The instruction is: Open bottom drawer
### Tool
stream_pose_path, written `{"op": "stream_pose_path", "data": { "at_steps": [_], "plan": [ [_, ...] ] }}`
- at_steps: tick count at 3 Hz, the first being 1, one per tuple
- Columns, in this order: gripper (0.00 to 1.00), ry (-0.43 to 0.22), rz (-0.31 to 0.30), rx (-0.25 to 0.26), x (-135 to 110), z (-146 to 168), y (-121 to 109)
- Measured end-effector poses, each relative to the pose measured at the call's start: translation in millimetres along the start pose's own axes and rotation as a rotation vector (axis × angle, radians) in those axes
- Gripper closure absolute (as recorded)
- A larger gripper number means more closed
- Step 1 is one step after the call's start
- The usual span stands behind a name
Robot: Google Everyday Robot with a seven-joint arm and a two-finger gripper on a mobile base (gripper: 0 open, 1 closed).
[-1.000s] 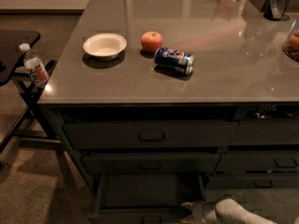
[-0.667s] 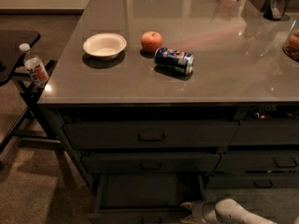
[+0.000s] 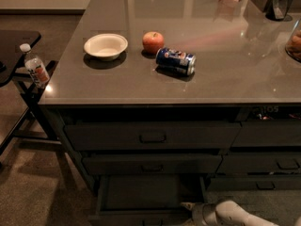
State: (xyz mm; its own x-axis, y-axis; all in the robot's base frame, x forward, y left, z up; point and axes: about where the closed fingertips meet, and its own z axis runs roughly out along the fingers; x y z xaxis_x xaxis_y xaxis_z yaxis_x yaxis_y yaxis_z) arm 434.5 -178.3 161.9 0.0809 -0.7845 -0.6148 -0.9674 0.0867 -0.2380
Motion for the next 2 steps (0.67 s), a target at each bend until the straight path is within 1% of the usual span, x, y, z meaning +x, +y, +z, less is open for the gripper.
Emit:
{"op": "stream_pose_path", "data": {
  "at_steps": [1, 2],
  "plan": [
    [0.00, 0.000, 0.000, 0.000, 0.0, 0.0, 0.0],
    [0.00, 0.000, 0.000, 0.000, 0.0, 0.1, 0.1]
  ]
}}
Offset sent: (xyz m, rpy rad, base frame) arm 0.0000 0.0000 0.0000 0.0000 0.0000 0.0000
